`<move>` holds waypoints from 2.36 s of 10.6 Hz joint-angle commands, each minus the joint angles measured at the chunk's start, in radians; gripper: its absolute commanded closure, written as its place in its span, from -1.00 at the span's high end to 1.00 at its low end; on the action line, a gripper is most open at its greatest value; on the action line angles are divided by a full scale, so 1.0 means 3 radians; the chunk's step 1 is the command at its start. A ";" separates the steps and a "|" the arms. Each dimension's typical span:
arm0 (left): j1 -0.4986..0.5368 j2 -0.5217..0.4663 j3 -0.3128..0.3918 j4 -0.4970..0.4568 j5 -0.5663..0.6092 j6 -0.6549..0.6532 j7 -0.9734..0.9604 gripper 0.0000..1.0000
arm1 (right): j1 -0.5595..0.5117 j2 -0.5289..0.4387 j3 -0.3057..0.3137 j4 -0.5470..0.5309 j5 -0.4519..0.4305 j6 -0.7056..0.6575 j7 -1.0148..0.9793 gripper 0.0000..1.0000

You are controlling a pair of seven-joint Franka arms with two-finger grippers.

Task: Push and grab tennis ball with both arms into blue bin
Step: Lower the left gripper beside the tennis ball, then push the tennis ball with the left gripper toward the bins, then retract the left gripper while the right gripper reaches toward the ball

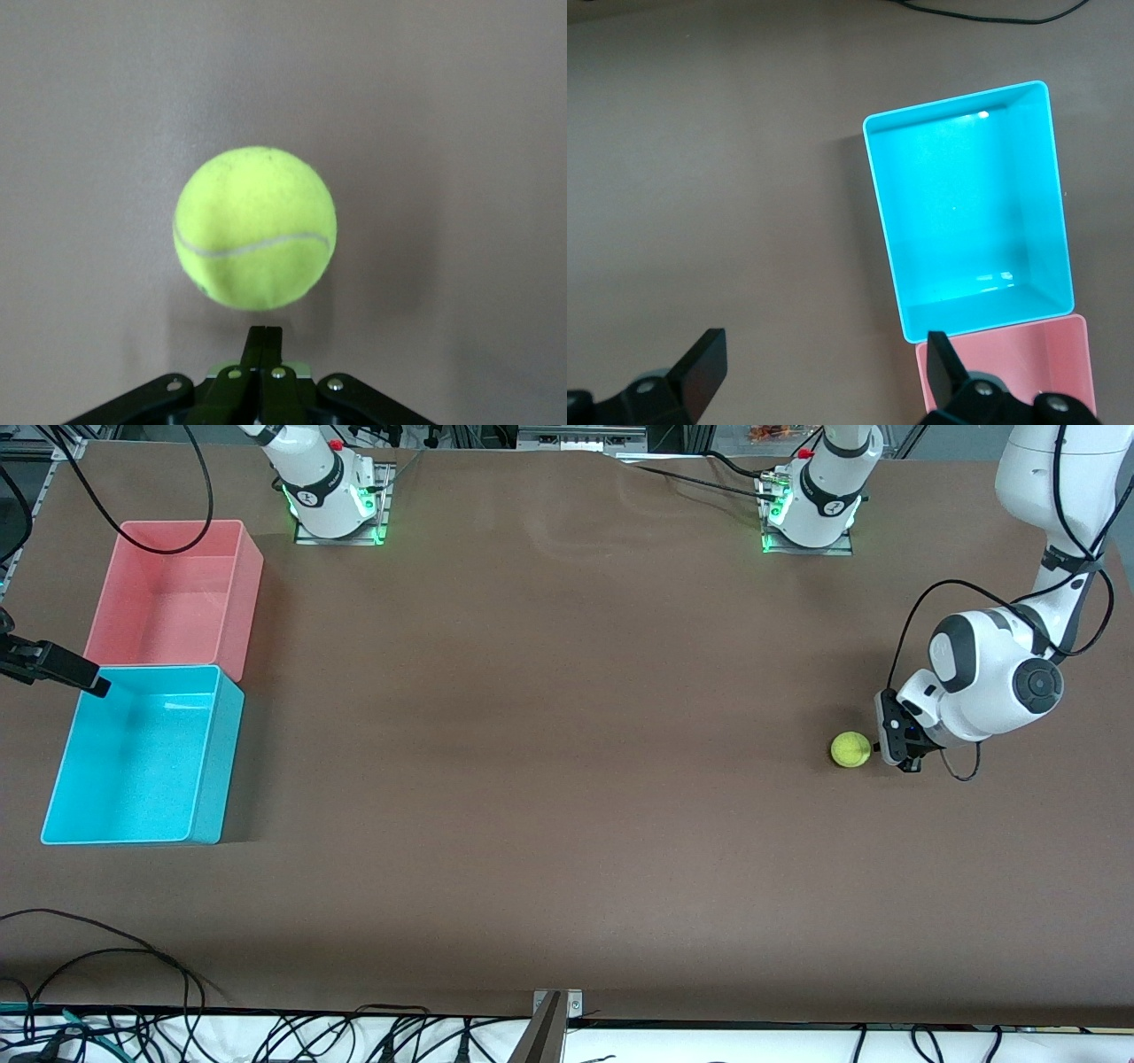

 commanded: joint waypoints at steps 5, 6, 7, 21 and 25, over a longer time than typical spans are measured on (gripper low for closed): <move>-0.0038 0.0135 0.0018 0.0077 -0.0096 0.0138 0.0012 -1.00 | -0.0016 -0.0004 0.0021 0.0020 0.0015 -0.0047 0.0025 1.00; -0.0073 0.0140 0.0018 0.0072 -0.0096 0.0138 -0.0034 -1.00 | -0.0016 -0.0004 0.0021 0.0020 0.0015 -0.0047 0.0025 1.00; -0.0084 0.0140 0.0018 0.0072 -0.0096 0.0138 -0.0105 -1.00 | -0.0016 -0.0004 0.0021 0.0020 0.0015 -0.0047 0.0025 1.00; -0.0360 -0.0573 -0.0141 0.0073 -0.0066 -0.0387 -0.1338 0.99 | -0.0011 0.0026 0.0026 0.0004 0.0015 -0.0047 0.0046 1.00; -0.0263 -0.1447 -0.0141 -0.0351 -0.0040 -0.0398 -0.1343 1.00 | 0.0015 0.0062 0.0031 0.0004 0.0015 -0.0047 0.0031 1.00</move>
